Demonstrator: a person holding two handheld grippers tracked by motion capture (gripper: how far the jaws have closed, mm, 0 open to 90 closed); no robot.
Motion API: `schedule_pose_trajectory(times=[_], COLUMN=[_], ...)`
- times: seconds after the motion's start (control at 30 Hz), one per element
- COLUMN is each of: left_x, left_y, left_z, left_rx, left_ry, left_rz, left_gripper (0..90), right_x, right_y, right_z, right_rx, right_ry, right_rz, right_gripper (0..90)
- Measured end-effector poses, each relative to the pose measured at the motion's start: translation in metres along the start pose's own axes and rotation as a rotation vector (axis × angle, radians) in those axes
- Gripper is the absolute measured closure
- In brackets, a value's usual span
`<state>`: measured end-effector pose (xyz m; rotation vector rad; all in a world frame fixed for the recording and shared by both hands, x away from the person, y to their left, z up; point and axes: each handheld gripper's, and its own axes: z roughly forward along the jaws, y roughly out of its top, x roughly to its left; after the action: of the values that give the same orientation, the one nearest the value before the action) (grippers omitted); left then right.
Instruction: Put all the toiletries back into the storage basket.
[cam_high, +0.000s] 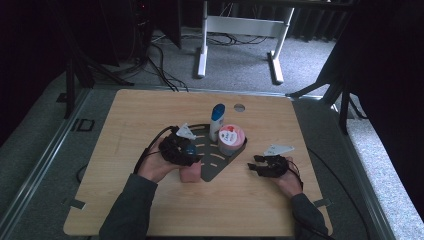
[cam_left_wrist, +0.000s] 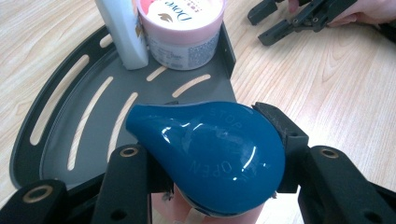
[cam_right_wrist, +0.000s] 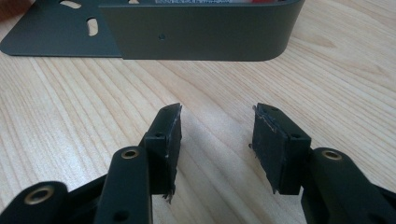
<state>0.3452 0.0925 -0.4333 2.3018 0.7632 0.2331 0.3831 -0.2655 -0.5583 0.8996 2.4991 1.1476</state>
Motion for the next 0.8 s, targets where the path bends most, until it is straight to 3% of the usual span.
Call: schedule_pose_trajectory(times=[0.43,0.8], left_x=[0.004,0.006], left_y=[0.011,0.022], left_z=[0.013,0.015], left_rx=[-0.003,-0.010], left_ry=[-0.017,-0.003], left_rz=[-0.003,0.004], left_gripper=[53.1,53.1], right_x=[0.000,0.000], right_y=[0.000,0.000], right_z=[0.000,0.000], right_rx=[0.000,0.001], right_ry=[0.001,0.000], right_rz=[-0.001,-0.001], right_gripper=[52.1,52.1])
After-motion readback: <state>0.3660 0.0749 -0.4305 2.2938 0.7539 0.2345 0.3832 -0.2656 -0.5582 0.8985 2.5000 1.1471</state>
